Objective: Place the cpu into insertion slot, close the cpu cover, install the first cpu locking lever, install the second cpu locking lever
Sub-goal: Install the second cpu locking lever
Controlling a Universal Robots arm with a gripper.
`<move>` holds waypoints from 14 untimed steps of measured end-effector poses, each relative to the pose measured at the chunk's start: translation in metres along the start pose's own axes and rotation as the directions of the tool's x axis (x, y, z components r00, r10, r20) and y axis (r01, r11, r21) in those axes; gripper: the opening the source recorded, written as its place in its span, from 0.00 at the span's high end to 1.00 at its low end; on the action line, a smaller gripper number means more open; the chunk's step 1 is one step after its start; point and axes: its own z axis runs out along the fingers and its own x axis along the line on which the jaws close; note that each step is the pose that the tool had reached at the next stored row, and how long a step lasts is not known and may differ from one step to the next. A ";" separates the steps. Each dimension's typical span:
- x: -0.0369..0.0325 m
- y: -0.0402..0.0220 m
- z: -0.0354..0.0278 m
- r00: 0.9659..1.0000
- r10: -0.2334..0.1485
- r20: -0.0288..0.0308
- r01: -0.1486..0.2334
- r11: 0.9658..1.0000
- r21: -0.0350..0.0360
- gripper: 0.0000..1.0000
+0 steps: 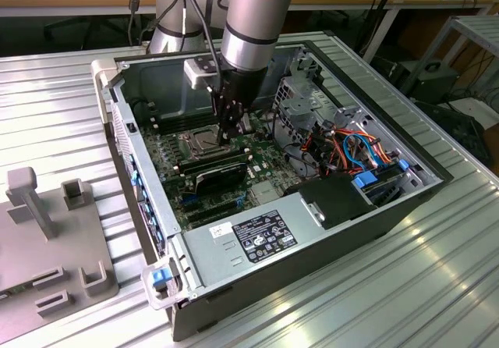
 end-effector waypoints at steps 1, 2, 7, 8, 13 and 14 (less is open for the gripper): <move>0.0000 0.0000 0.0000 1.000 0.000 0.000 0.000 1.000 0.000 0.89; 0.0000 0.0000 0.0001 1.000 -0.001 0.000 0.001 1.000 0.000 0.89; -0.0001 0.0007 0.0002 1.000 -0.002 0.000 0.002 1.000 0.000 0.89; -0.0001 0.0007 0.0001 1.000 -0.002 0.000 0.002 1.000 0.000 0.89; -0.0001 0.0008 0.0001 1.000 -0.002 0.000 0.002 1.000 0.000 0.89; -0.0001 0.0009 0.0002 1.000 -0.002 0.000 0.002 1.000 0.000 0.89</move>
